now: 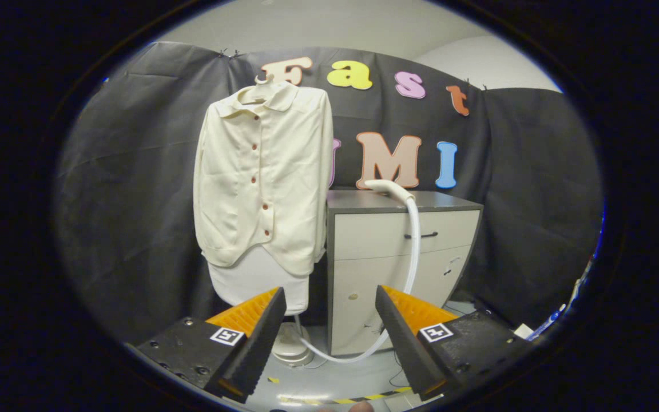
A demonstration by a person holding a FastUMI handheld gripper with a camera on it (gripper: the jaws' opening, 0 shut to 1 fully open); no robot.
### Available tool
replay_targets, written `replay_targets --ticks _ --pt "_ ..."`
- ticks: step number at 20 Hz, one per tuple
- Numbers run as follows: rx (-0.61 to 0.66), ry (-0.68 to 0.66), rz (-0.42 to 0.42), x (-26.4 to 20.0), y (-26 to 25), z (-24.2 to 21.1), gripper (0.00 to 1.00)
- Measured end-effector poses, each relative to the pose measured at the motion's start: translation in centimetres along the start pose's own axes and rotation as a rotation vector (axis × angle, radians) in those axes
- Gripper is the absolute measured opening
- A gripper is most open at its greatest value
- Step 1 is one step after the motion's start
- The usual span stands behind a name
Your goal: Iron the clothes twice with a garment steamer, once on the left side and once on the right side.
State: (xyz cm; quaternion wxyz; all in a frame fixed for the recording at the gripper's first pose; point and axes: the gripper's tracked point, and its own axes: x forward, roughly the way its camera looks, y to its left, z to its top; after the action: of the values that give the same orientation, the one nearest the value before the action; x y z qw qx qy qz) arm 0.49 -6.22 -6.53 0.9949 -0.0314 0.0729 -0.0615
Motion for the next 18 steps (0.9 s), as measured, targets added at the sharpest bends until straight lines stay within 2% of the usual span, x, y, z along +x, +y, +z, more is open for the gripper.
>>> replay_targets --ticks 8,13,18 --pt "-0.003 0.01 0.006 5.8 -6.3 0.6 0.98" --pt "0.051 0.017 0.004 8.5 -10.9 0.4 0.98" --pt "0.034 -0.005 0.018 12.3 -14.4 1.6 0.98"
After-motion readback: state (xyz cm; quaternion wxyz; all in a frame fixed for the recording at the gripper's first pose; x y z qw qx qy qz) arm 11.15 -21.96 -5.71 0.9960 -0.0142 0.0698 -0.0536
